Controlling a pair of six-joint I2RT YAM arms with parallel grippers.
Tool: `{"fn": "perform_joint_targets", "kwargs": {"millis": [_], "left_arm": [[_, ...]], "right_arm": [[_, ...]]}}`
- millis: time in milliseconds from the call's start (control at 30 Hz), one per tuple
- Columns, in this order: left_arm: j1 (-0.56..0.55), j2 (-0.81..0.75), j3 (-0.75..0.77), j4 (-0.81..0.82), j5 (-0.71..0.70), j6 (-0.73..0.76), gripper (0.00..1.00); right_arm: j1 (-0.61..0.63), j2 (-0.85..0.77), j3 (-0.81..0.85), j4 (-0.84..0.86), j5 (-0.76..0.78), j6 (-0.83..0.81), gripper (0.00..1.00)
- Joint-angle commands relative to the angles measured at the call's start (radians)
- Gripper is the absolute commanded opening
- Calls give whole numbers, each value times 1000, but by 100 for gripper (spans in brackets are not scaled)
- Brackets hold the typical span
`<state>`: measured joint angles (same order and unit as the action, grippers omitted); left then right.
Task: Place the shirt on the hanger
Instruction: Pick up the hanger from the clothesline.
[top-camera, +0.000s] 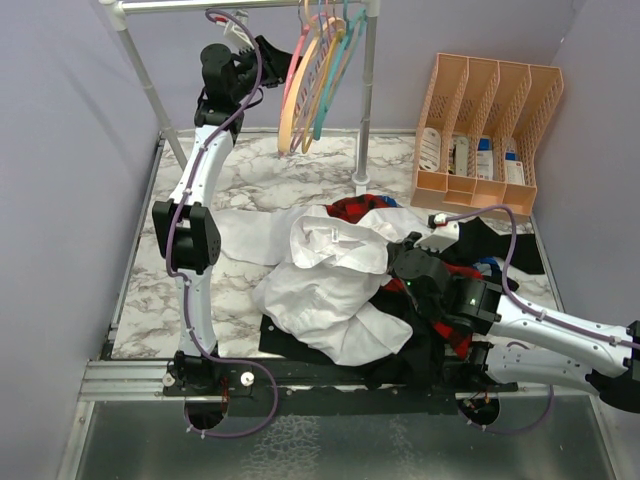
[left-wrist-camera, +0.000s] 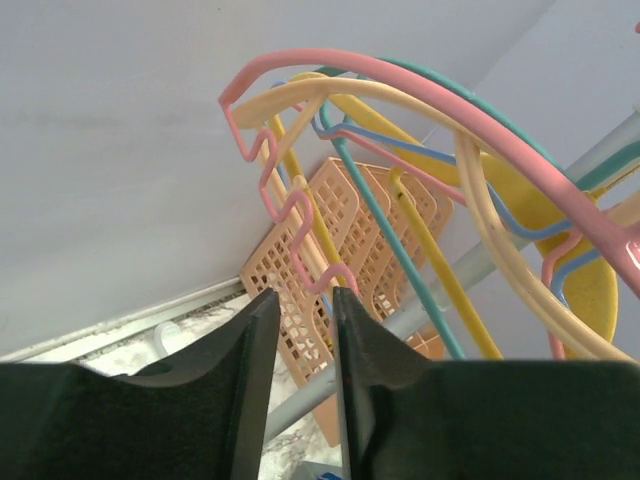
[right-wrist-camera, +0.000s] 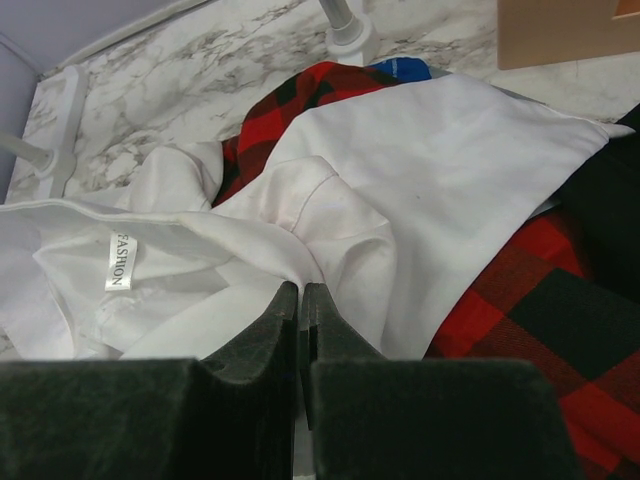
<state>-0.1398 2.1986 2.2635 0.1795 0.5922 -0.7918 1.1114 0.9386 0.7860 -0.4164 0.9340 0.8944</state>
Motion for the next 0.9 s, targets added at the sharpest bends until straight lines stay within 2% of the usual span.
{"fn": "perform_joint_targets", "kwargs": {"millis": [0,100,200,333,633,867], "left_arm": [[-4,-71,-16,-2,-3,22,45],[-4,-102,-81,49,31,8,69],[-1,-122,-127,102,107,-11,77],[13,-146,-164,135,184,-32,79],[29,-292,-340,137,232,-13,78],[32,-364,-390,-15,182,102,78]], "right_arm": [[-2,-21,-13,17,5,20,1],[-2,-25,-18,19,5,22,1],[-2,-26,-22,21,2,23,1],[-2,-30,-25,19,0,25,1],[-2,-38,-38,35,-9,24,1],[-3,-45,-46,40,-19,29,1]]}}
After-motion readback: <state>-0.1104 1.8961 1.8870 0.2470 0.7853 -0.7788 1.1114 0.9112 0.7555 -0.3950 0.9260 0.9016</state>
